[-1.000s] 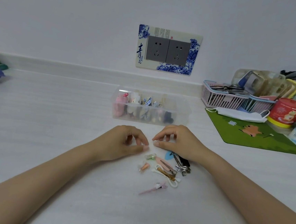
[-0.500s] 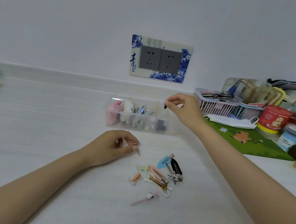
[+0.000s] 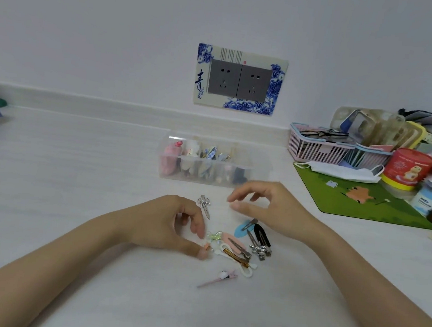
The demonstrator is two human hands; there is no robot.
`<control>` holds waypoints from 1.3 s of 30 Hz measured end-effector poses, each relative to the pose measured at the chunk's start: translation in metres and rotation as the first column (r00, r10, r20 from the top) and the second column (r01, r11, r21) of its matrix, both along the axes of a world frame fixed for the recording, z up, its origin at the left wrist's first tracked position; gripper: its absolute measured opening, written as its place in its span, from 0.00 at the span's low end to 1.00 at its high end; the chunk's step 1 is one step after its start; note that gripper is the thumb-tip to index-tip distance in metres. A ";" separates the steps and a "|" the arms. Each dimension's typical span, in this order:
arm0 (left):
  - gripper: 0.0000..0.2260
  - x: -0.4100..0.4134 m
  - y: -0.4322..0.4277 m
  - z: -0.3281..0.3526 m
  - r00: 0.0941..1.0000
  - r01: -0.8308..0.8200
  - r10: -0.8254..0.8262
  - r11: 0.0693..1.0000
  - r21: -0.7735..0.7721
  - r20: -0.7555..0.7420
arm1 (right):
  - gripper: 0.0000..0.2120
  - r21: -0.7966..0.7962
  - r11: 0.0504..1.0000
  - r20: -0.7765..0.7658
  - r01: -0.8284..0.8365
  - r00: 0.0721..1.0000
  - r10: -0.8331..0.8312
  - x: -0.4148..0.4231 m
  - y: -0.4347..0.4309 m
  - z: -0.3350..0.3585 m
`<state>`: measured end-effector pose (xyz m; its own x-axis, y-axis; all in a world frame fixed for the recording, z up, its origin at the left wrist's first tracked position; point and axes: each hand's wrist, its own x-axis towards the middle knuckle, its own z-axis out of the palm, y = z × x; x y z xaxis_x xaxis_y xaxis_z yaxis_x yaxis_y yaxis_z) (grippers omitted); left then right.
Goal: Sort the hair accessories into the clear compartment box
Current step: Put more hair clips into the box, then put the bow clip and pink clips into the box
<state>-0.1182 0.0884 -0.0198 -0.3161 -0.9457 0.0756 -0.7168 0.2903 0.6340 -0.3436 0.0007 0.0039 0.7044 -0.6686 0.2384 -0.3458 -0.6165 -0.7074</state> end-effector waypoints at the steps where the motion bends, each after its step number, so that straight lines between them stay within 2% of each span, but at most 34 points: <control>1: 0.17 -0.002 0.001 0.000 1.000 -0.002 0.002 1.000 -0.005 0.007 | 0.03 0.018 1.000 -0.011 -0.009 1.000 0.009 0.000 0.002 -0.003; 7: 0.08 -0.002 -0.002 -0.001 1.000 0.008 -0.009 1.000 -0.016 -0.025 | 0.02 0.038 0.999 -0.060 -0.027 0.998 0.029 0.006 0.002 -0.013; 11: 0.06 0.015 -0.009 0.003 0.992 -0.125 0.124 0.987 -0.099 -0.014 | 0.06 0.064 0.996 -0.068 -0.059 0.996 0.064 0.007 0.006 -0.019; 14: 0.06 0.026 -0.015 0.008 0.979 -0.187 0.173 0.974 -0.132 -0.106 | 0.10 0.060 0.995 -0.096 -0.077 0.992 0.083 0.015 0.009 -0.026; 17: 0.06 0.026 -0.020 0.012 0.971 -0.206 0.177 0.962 -0.181 -0.163 | 0.09 0.019 0.999 -0.061 -0.048 0.997 0.049 0.020 0.001 -0.029; 20: 0.07 0.020 -0.028 0.021 0.957 -0.236 0.179 0.938 -0.255 -0.228 | 0.06 -0.026 0.998 -0.046 0.053 0.997 -0.054 0.013 -0.014 -0.031; 25: 0.05 0.002 -0.062 0.048 0.937 -0.270 0.165 0.902 -0.338 -0.309 | 0.04 0.064 0.989 0.024 0.135 0.990 -0.137 -0.007 -0.037 -0.033; 30: 0.08 -0.025 -0.111 0.064 0.950 -0.266 0.187 0.905 -0.332 -0.252 | 0.07 0.128 0.980 0.096 0.153 0.981 -0.166 -0.015 -0.045 -0.035; 33: 0.12 -0.036 -0.134 0.055 0.950 -0.305 0.265 0.899 -0.313 -0.163 | 0.07 0.171 0.971 0.152 0.164 0.970 -0.191 -0.018 -0.047 -0.034; 39: 0.14 -0.024 -0.127 0.037 0.942 -0.329 0.329 0.881 -0.340 -0.061 | 0.07 0.151 0.976 0.094 0.158 0.980 -0.173 -0.015 -0.044 -0.038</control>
<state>-0.1421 -0.0389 0.0176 0.0093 -0.9110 0.4123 -0.8078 0.2362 0.5401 -0.3582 -0.0436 -0.0341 0.5569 -0.8062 0.2001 -0.3527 -0.4476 -0.8217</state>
